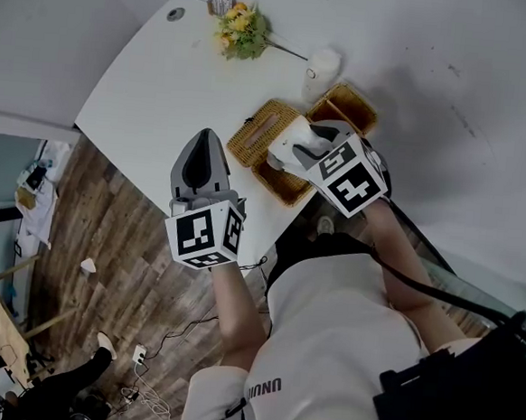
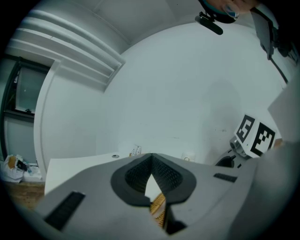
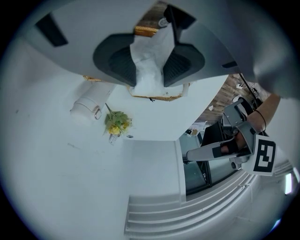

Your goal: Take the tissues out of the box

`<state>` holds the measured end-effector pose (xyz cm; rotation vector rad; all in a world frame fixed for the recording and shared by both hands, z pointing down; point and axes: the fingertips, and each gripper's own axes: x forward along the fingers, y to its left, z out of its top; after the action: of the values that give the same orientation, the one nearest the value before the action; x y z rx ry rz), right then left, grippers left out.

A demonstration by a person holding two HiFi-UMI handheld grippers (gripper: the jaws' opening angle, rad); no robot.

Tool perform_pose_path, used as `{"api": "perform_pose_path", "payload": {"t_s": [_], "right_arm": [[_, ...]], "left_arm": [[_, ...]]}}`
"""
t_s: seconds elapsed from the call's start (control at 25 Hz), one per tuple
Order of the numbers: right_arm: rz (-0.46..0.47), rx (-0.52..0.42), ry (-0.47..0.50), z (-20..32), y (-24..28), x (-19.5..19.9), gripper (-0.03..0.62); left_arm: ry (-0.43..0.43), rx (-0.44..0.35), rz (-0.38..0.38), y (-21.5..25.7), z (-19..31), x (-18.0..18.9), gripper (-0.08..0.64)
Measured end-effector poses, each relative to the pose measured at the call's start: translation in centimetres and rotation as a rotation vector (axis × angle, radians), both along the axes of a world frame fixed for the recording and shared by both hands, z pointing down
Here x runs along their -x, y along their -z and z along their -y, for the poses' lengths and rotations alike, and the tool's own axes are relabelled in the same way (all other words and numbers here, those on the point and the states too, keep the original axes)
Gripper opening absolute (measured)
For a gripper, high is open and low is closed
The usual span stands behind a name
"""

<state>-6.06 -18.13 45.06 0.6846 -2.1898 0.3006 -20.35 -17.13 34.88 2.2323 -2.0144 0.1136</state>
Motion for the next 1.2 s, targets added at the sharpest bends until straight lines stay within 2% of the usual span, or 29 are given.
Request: {"api": "perform_pose_path", "payload": {"t_s": [0.24, 0.52, 0.8, 1.2], "right_arm": [[0.022, -0.025, 0.001, 0.4, 0.8, 0.1, 0.196], [0.098, -0.058, -0.02, 0.7, 3.3, 0.4, 0.196], [0.192, -0.11, -0.044, 1.1, 5.8, 0.6, 0.196], [0.256, -0.157, -0.077, 1.4, 8.0, -0.1, 0.196]], "left_arm": [[0.013, -0.003, -0.027, 0.0, 0.0, 0.3, 0.012], [0.034, -0.015, -0.056, 0.8, -0.2, 1.3, 0.012], [0.038, -0.02, -0.051, 1.1, -0.4, 1.4, 0.012], [0.031, -0.026, -0.044, 1.5, -0.5, 1.0, 0.012]]}}
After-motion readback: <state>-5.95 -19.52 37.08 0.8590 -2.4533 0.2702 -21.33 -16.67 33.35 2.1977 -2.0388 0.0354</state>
